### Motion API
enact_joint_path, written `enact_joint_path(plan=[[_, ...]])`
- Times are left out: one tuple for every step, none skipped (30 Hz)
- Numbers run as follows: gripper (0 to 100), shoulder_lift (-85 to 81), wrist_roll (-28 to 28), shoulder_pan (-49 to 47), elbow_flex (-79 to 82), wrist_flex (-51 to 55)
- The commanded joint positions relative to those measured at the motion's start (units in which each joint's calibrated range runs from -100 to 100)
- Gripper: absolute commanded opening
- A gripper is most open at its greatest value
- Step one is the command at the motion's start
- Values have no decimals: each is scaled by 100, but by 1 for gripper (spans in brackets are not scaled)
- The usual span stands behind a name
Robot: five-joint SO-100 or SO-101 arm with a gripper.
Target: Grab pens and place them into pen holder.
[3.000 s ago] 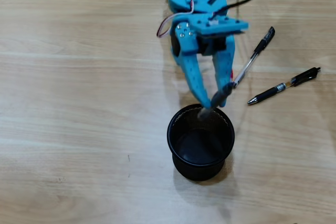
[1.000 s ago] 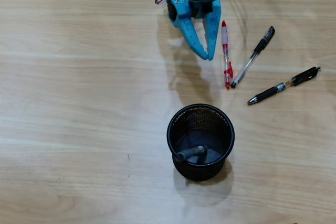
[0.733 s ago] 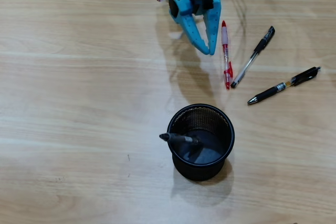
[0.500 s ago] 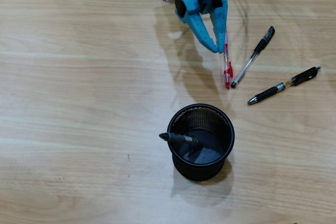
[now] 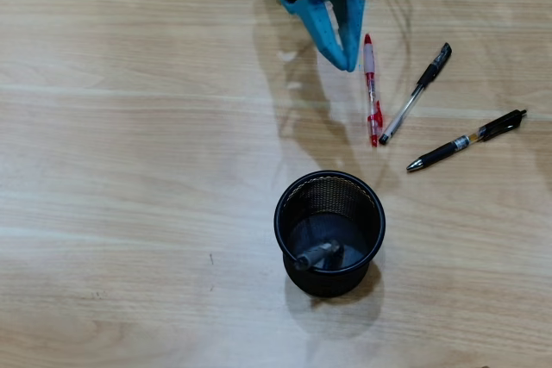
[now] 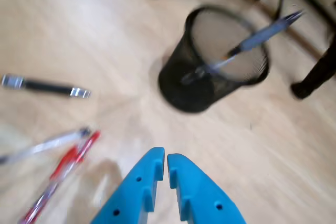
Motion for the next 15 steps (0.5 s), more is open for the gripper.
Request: enact_joint_path(plan=[[2,-240,56,-6,-873,2403],[2,-240,14,-70,-1036,2877],[2,-223,-96,-153,-1226,3324],[2,-198,-253,-217,-1407,3807],[2,-181,-425,-281,-1597,4289],[2,-172,-593,-354,-1796,4763],[2,-164,-745,-427,-1977,5164],[2,-155,-876,-518,-2149,5492],[2,-138,-933,-591,-2312,5729],[2,-79,-1012,-665,-2456,5948],[2,32,-1038,-738,-2592,6094],[2,185,-1064,-774,-2710,6148],[2,363,-1111,-784,-2800,6148],[2,575,-1179,-811,-2882,6112],[2,813,-1284,-829,-2954,6112]])
